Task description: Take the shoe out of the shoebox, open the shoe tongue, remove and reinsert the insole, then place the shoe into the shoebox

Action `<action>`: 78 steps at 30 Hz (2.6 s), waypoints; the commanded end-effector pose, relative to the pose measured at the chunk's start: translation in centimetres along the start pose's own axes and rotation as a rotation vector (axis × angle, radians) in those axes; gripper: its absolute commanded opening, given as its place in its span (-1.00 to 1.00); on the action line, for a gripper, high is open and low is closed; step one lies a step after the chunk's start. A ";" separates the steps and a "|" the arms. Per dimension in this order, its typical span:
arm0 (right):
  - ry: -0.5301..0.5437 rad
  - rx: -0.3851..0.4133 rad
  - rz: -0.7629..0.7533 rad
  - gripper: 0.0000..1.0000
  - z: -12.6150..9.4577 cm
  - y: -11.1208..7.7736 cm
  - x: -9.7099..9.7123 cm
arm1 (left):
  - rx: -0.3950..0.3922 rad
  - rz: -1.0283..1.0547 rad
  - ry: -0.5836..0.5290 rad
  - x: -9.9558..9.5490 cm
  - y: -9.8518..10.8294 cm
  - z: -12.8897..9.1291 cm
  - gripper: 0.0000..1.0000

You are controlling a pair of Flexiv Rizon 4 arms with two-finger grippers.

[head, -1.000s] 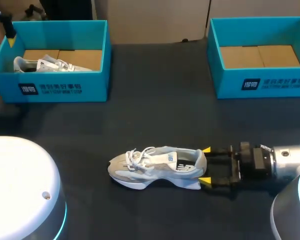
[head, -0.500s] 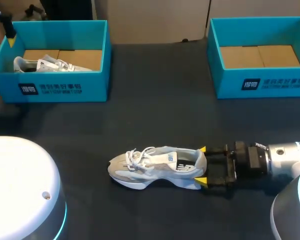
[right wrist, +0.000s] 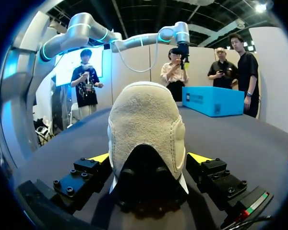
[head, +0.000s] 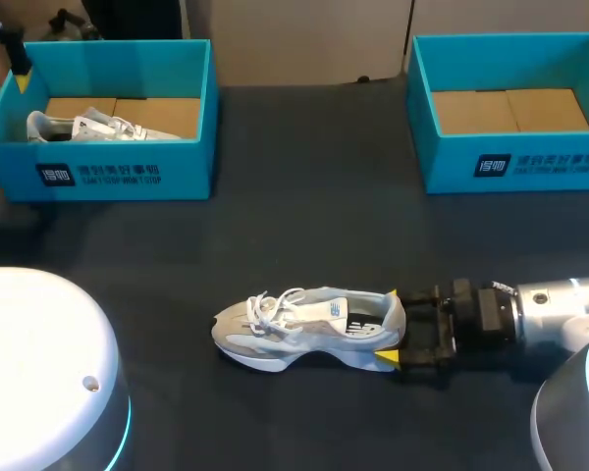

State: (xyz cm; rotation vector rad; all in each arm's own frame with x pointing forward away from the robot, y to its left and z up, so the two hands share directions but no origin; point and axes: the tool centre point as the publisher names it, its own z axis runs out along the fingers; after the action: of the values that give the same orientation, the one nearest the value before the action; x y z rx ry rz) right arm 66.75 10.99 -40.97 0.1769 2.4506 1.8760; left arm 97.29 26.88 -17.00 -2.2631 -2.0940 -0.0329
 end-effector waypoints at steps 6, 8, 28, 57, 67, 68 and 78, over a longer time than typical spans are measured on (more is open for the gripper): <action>0.012 0.015 -0.005 1.00 0.9 0.0 -0.2 | -0.003 0.000 0.003 0.0 -0.2 -0.1 1.00; 0.020 0.016 -0.009 1.00 1.0 0.0 -0.1 | -0.003 0.000 0.003 0.0 -0.2 -0.1 1.00; 0.041 0.015 -0.016 -1.00 1.2 -0.3 -0.1 | -0.003 0.000 0.003 0.0 -0.2 -0.1 1.00; 0.042 0.011 -0.019 -1.00 1.2 -0.2 0.0 | -0.038 -0.369 -0.030 -5.9 -4.9 -0.3 1.00; 0.042 0.011 -0.019 -1.00 1.2 -0.2 0.0 | 0.017 -0.579 -0.061 -11.5 -9.9 1.7 1.00; 0.042 0.011 -0.019 -1.00 1.2 -0.2 0.0 | 0.033 -0.593 -0.065 -12.1 -10.3 2.0 1.00; 0.042 0.011 -0.019 -1.00 1.2 -0.2 0.0 | 0.034 -0.624 -0.080 -13.1 -11.0 2.4 1.00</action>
State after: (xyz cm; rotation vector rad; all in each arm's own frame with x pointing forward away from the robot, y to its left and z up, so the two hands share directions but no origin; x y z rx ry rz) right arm 66.91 12.07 -41.53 0.1150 2.4777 1.8828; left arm 85.63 14.73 -19.85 -1.5209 -2.7108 0.0885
